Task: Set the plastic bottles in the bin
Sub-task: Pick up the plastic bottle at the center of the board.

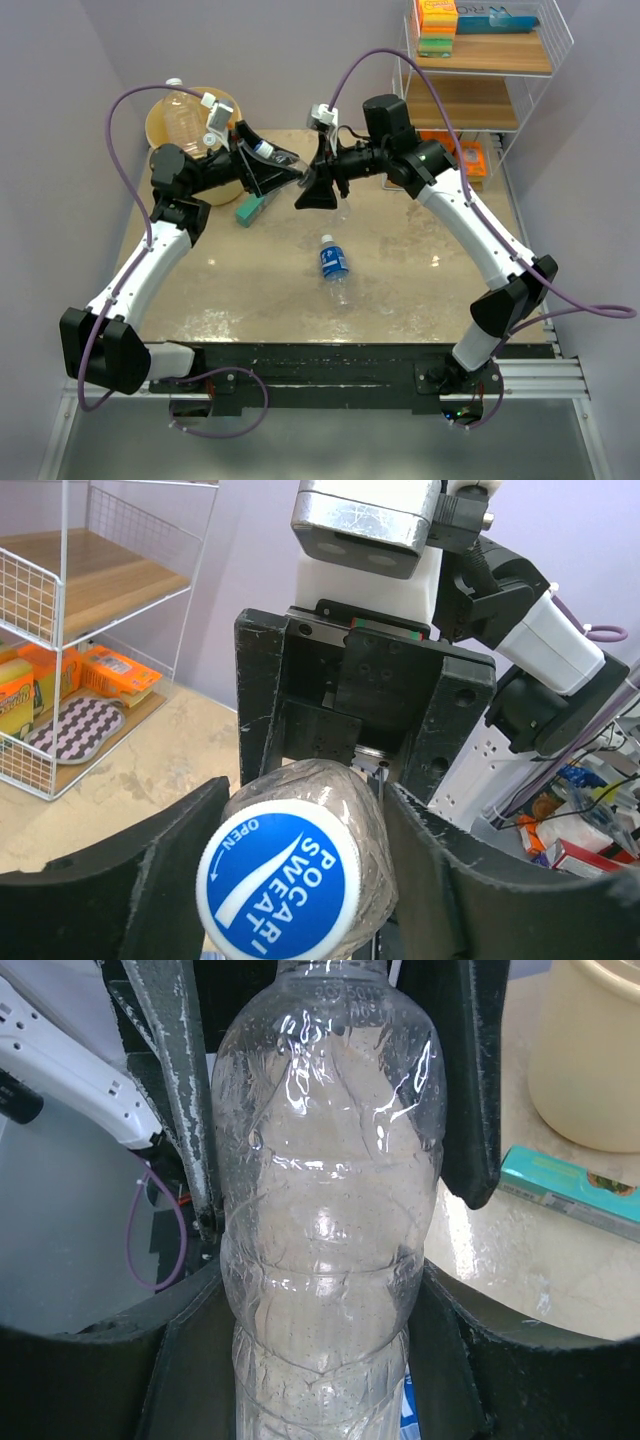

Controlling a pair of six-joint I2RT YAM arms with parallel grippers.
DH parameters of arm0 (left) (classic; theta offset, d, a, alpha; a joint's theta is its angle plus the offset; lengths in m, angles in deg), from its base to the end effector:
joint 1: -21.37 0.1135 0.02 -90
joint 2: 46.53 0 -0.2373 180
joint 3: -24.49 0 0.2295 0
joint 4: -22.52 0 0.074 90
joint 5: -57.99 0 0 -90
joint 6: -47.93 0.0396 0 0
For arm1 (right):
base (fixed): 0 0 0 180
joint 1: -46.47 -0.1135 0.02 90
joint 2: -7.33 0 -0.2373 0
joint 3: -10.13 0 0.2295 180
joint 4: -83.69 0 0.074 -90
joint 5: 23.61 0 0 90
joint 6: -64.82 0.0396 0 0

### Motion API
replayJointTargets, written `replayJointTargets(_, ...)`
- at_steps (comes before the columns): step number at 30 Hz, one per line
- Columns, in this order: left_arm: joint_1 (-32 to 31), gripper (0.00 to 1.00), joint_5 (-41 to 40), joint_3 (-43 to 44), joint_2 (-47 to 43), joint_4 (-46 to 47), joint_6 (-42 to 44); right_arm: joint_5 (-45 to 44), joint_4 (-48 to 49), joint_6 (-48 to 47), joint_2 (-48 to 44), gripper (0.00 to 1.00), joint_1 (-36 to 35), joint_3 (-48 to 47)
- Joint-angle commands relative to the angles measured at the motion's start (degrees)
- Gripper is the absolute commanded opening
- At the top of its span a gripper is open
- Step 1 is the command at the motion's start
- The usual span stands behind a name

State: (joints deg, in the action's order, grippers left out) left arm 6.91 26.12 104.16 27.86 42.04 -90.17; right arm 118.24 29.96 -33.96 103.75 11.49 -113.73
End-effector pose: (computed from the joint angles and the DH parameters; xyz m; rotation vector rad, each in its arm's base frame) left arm 0.2539 -0.1002 0.4030 0.6196 1.3805 -1.4698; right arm 0.2595 0.2196 0.4115 -1.2748 1.5920 1.1993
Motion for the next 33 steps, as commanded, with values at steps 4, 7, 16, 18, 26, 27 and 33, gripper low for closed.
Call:
replayJointTargets(4, -0.3, 0.45, 0.1, 1.1, -0.6, 1.6, 0.2, -0.7, 0.4, -1.6, -1.2, 0.58, -0.4, -1.2)
replayJointTargets(7, -0.3, 0.29, 0.0, 1.1, -1.3, 0.6, 1.1, -1.2, 0.1, -2.6, -1.9, 0.69, -0.4, -0.9)
replayJointTargets(16, -0.2, 0.0, -0.8, 1.6, -3.6, -4.9, 5.4, -6.9, -1.2, -4.2, -4.8, 0.92, -0.4, 1.6)
replayJointTargets(18, -0.2, 0.0, -0.9, 1.9, -3.7, -5.4, 5.6, -8.2, -1.9, -5.3, -5.1, 0.98, -0.4, 1.6)
replayJointTargets(26, 1.8, 0.0, -1.4, 2.7, -4.1, -7.0, 6.1, -12.7, -5.7, -8.4, -7.1, 0.99, -0.4, 2.7)
replayJointTargets(27, 2.2, 0.0, -1.5, 3.2, -4.2, -7.2, 6.0, -13.1, -6.0, -9.0, -7.5, 0.99, -0.4, 3.0)
replayJointTargets(33, 4.1, 0.0, -2.6, 6.1, -3.9, -9.5, 6.9, -18.6, -6.3, -10.8, -10.8, 0.99, -0.4, 6.5)
